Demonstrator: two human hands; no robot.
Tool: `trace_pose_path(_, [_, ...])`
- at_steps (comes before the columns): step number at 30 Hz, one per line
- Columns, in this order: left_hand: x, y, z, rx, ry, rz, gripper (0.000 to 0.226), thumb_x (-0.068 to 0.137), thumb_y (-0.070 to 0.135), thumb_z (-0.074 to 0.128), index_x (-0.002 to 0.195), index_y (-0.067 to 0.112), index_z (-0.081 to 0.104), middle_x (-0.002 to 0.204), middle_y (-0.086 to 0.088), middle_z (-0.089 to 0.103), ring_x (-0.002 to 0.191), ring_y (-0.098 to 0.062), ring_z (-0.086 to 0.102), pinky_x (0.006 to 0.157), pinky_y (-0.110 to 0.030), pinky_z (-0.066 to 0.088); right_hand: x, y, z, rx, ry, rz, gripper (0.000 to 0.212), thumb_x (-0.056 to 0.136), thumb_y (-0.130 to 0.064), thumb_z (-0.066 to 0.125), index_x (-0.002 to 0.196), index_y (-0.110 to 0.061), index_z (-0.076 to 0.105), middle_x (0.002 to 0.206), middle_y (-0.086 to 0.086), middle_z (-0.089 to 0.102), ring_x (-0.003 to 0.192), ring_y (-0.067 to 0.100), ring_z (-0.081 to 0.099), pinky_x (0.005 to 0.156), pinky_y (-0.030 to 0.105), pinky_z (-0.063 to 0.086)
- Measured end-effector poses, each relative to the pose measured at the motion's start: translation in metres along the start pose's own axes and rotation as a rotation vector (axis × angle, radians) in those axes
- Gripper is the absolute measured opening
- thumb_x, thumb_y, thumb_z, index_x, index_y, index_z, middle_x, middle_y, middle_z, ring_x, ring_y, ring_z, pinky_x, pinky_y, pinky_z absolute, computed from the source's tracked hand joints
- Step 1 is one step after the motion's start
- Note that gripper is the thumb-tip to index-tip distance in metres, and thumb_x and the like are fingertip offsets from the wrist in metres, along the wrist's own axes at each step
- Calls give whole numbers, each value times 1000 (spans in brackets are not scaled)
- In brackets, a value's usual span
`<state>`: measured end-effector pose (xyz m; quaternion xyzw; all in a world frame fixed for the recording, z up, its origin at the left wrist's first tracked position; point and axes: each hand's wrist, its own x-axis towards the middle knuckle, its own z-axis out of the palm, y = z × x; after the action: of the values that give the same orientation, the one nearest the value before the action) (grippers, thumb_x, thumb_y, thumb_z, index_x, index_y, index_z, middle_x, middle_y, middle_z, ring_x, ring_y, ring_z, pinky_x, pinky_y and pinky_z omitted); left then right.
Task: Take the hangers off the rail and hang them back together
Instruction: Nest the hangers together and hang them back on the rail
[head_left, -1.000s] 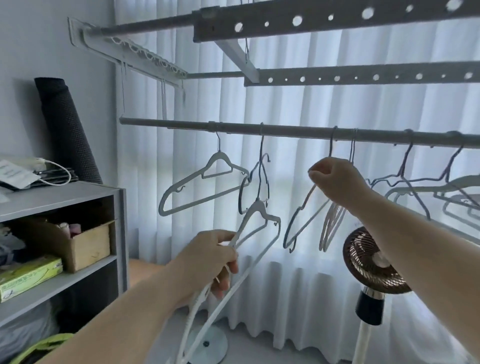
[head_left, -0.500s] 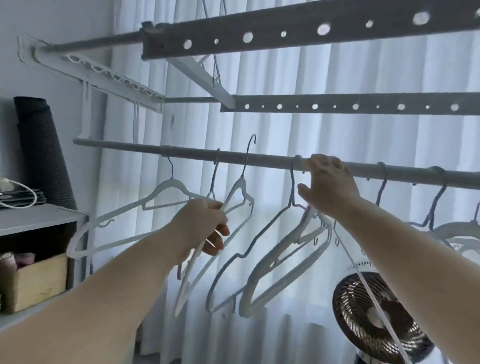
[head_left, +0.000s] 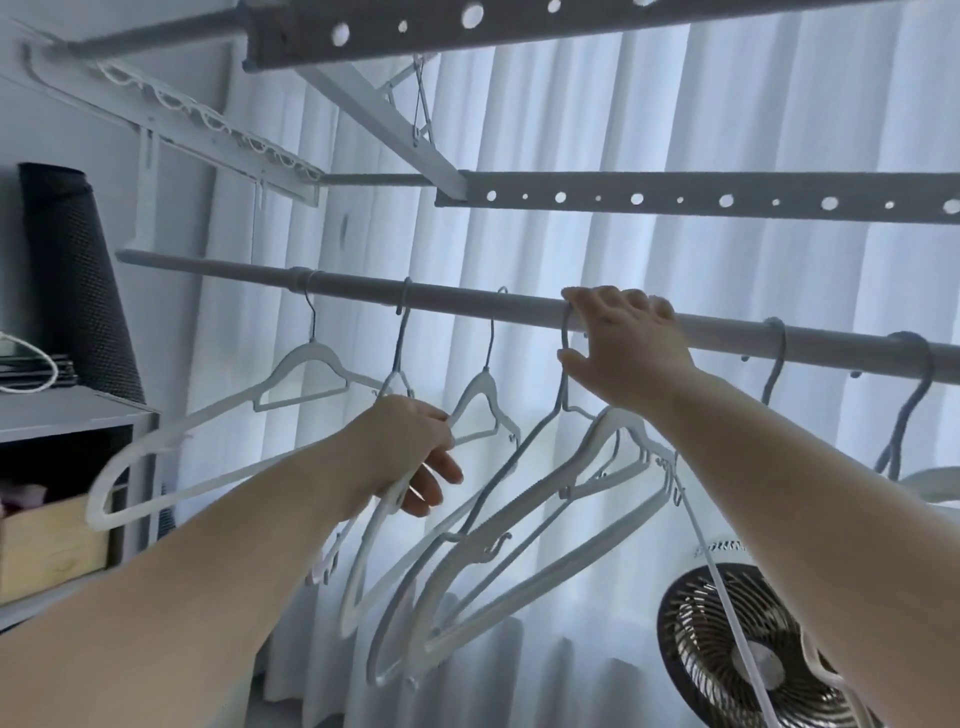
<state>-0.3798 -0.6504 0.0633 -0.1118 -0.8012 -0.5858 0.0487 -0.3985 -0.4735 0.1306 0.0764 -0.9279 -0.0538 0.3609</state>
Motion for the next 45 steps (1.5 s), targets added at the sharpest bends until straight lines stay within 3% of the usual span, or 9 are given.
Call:
trace_pose_path(5, [-1,-1,-2,97,-60,-16,13,92,15,43,91,19,55,45,3,65,31,-10,53,36,-19,46,5,-2,0,24,22,-1,48,92,-40,44,134,-18,37,135,6,45,125,26,40,105,38,26])
trace_pose_path(8, [-6,-2,-10,198,14,68,12,93,26,46,88,23,56,68,3,68,38,-6,58,40,-20,49,8,-4,0,28,35,6,46,91,-44,44,128,-16,42,132,6,48,123,26,42,104,38,28])
trace_pose_path(14, [-34,-16,-44,722,666,481,27,88,36,48,107,27,66,90,11,62,84,-10,51,59,-16,35,17,-13,-2,57,57,43,51,89,-44,47,133,-16,41,140,8,43,131,27,33,108,38,23])
trace_pose_path(18, [-29,-50,-66,748,511,252,40,87,44,48,124,30,49,121,13,59,112,-14,54,86,-29,42,28,-37,-1,87,83,22,52,90,-41,47,136,-18,39,145,5,39,136,24,29,111,36,20])
trace_pose_path(23, [-20,-78,-79,722,400,164,36,92,39,41,128,31,44,107,10,65,103,-20,59,87,-29,45,48,-67,5,53,1,61,45,91,-36,46,132,-18,42,133,5,53,123,27,45,91,35,35])
trace_pose_path(26, [-12,-87,-87,681,404,183,30,94,35,38,120,30,53,84,3,68,77,-22,60,77,-29,50,57,-74,12,5,-17,111,35,91,-31,44,123,-16,47,119,8,59,110,28,51,75,29,30])
trace_pose_path(31, [-1,-93,-98,620,583,275,30,94,32,39,110,28,63,78,-1,65,79,-21,51,62,-27,33,57,-76,18,-38,34,118,33,92,-27,46,121,-12,48,116,11,60,109,30,52,76,30,28])
trace_pose_path(34, [6,-93,-104,530,627,322,28,94,27,41,105,24,67,60,6,56,60,-16,46,51,-18,31,55,-75,22,-65,55,93,33,92,-27,48,121,-11,48,116,10,60,108,30,52,76,30,27])
trace_pose_path(45, [41,-87,-109,502,665,411,29,94,21,42,101,15,70,70,-6,62,74,-26,46,65,-29,35,52,-74,21,-69,44,111,34,91,-24,49,123,-11,48,117,11,60,109,31,52,86,34,35])
